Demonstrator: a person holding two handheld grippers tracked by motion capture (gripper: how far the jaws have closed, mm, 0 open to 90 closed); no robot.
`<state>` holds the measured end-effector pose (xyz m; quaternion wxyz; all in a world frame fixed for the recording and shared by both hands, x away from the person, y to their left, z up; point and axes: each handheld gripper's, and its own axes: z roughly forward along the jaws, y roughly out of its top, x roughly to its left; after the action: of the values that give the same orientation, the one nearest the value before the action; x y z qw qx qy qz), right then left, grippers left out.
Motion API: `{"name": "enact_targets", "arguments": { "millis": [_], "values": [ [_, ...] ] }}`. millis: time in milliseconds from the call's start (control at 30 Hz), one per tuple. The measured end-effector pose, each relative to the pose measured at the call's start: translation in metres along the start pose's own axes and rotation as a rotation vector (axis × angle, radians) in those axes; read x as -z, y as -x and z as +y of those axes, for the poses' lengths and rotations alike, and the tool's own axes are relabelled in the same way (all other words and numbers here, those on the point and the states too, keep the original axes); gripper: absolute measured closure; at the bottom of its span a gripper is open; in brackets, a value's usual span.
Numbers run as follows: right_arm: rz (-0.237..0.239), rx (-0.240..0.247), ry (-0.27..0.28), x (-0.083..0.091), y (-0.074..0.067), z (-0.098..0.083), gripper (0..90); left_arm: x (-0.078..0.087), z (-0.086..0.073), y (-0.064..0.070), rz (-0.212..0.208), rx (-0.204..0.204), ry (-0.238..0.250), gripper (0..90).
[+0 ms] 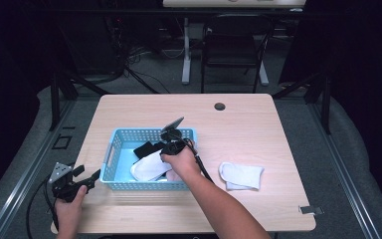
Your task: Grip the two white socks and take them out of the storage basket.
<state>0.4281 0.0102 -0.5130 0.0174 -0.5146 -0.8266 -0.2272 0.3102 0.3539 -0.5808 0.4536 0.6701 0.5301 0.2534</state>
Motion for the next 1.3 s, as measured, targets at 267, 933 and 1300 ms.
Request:
{"name": "enact_targets", "arguments": {
  "millis": [267, 933, 1300],
  "values": [
    [-0.02, -0.028, 0.001, -0.006, 0.002, 0.0, 66.1, 0.0, 0.0, 0.0, 0.0, 0.001, 0.001, 24.0],
    [0.032, 0.09, 0.116, 0.013, -0.009, -0.01, 88.2, 0.0, 0.0, 0.0, 0.0, 0.002, 0.002, 24.0],
    [0.035, 0.298, 0.257, 0.04, -0.04, -0.027, 88.3, 0.0, 0.0, 0.001, 0.001, -0.002, 0.0, 24.0]
  ]
}}
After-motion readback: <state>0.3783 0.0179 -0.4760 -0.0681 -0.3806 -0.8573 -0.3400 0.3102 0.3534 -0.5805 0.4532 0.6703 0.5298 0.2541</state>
